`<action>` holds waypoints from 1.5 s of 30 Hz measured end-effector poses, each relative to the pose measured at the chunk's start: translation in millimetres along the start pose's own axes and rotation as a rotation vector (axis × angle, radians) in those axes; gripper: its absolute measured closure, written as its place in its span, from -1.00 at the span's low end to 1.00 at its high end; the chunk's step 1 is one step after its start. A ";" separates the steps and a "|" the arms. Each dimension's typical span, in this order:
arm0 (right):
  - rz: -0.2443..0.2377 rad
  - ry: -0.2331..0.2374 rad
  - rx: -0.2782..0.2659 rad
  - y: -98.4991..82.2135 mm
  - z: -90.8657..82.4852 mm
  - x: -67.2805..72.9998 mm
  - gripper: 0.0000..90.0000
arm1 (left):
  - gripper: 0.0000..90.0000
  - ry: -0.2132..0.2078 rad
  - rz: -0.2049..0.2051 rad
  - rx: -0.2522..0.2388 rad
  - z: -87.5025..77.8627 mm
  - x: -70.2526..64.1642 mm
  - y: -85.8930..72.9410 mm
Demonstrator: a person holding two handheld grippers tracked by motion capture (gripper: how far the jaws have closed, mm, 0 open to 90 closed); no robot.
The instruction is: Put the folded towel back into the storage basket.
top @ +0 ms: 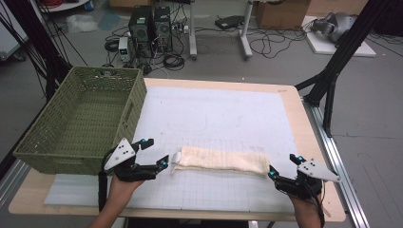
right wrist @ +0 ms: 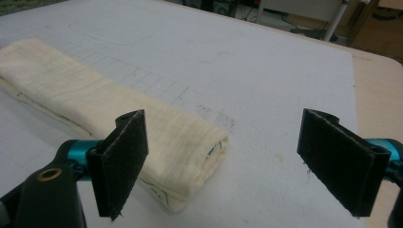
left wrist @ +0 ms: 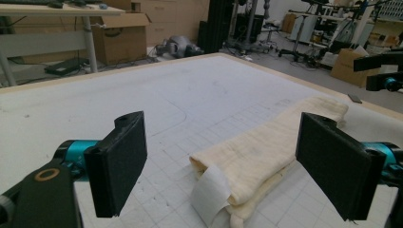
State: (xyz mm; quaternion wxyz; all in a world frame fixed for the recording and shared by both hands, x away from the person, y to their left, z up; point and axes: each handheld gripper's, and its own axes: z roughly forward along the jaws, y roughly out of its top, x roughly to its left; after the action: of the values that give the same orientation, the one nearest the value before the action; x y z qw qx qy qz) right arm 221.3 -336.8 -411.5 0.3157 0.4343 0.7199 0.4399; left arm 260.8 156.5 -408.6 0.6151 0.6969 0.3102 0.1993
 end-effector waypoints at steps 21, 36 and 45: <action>0.008 -0.003 -0.001 0.6 -0.6 -0.8 -0.65 | -0.60 -0.058 -0.018 0.065 16.7 -9.7 7.1; 0.011 0.004 -0.002 0.8 -0.9 -1.3 -0.63 | -0.56 -0.103 -0.049 0.123 37.1 -7.9 21.9; 0.005 0.004 -0.001 0.5 -0.8 -1.7 -0.63 | -0.56 -0.108 -0.065 0.222 60.0 -6.1 17.2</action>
State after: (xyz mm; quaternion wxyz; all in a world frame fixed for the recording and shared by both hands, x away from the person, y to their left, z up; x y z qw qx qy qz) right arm 221.5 -338.5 -410.6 0.3132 0.4352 0.7192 0.4419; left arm 299.1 107.4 -401.0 0.5562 0.7600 0.3190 0.1060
